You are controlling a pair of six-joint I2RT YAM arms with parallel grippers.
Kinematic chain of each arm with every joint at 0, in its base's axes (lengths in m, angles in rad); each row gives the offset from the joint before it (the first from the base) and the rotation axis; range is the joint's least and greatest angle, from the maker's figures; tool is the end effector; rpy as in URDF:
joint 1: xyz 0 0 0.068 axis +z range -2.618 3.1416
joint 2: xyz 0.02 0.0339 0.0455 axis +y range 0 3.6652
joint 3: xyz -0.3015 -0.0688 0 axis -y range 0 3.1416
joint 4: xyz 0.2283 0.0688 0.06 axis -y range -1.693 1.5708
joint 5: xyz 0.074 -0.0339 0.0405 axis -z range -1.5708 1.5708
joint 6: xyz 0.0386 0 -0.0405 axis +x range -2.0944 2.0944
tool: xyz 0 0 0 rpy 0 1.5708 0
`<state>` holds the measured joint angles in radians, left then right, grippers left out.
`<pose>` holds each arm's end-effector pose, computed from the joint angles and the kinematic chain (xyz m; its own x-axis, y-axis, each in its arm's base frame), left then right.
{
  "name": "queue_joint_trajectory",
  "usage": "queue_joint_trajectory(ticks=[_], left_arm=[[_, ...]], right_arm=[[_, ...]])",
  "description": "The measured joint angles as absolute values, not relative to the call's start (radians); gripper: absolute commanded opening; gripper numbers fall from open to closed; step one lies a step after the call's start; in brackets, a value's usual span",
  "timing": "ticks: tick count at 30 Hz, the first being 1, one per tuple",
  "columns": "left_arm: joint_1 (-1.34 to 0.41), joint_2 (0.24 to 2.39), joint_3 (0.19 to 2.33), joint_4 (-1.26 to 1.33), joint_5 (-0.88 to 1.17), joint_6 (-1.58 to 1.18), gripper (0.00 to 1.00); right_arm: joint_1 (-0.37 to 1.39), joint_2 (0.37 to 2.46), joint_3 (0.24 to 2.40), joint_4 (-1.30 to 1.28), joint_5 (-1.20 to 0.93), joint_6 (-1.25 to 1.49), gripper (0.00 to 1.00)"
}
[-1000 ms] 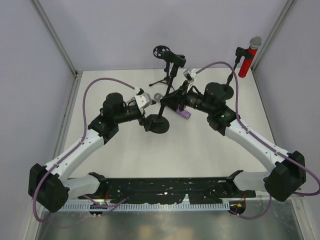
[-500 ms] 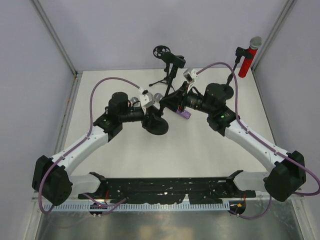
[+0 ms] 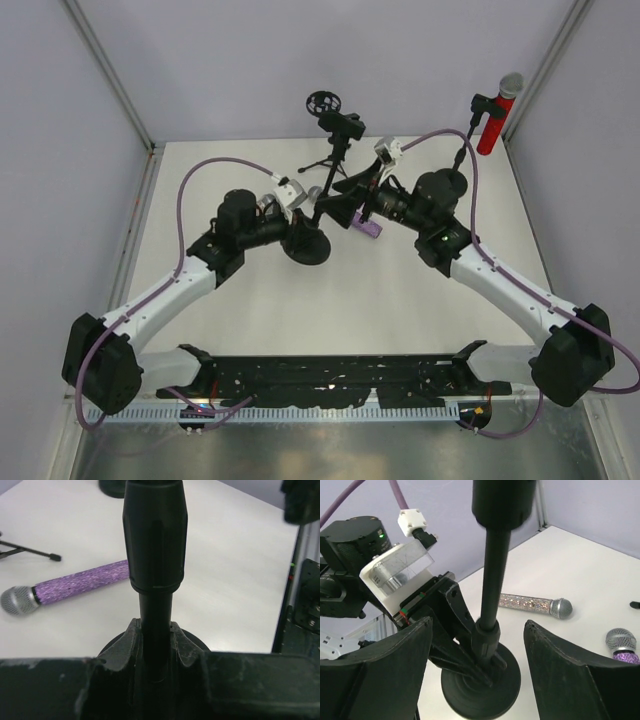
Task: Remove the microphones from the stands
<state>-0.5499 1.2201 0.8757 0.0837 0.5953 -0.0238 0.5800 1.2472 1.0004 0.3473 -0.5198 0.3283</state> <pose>0.2052 -0.1512 0.3487 -0.2410 0.1246 -0.9625 0.8892 0.4259 -0.1675 0.2129 0.1624 0.4125 -0.2072 0.1988 -0.9579 -0.8686 0.4131 0.2736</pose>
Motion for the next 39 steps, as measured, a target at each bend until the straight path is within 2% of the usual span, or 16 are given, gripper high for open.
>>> queue_joint_trajectory(ticks=[9,14,27,30,32,33,34,36,38,39], left_arm=[[-0.552,1.184,0.839,0.105,0.397,-0.073,0.0],[-0.565,1.19,0.833,0.11,0.374,-0.087,0.0],[-0.575,1.25,0.833,0.115,0.346,-0.116,0.0],[-0.575,1.253,0.833,0.115,0.342,-0.123,0.0],[-0.576,1.255,0.833,0.115,0.341,-0.124,0.0],[-0.577,1.256,0.833,0.115,0.341,-0.124,0.0],[-0.578,1.257,0.833,0.115,0.341,-0.124,0.0],[-0.581,1.259,0.833,0.115,0.34,-0.124,0.0],[-0.582,1.263,0.834,0.115,0.34,-0.126,0.0],[-0.582,1.263,0.834,0.113,0.34,-0.127,0.0]], right_arm=[[0.58,1.265,0.964,0.394,-0.348,0.468,0.77],[0.58,1.314,0.964,0.4,-0.321,0.494,0.72],[0.616,1.349,0.963,0.434,-0.314,0.494,0.68],[0.629,1.372,0.963,0.432,-0.3,0.483,0.63],[0.634,1.387,0.963,0.431,-0.292,0.476,0.55],[0.635,1.394,0.963,0.429,-0.289,0.473,0.47],[0.635,1.398,0.963,0.427,-0.286,0.47,0.43],[0.637,1.402,0.963,0.424,-0.285,0.463,0.23],[0.64,1.401,0.963,0.423,-0.282,0.451,0.1],[0.641,1.401,0.963,0.423,-0.28,0.443,0.07]])
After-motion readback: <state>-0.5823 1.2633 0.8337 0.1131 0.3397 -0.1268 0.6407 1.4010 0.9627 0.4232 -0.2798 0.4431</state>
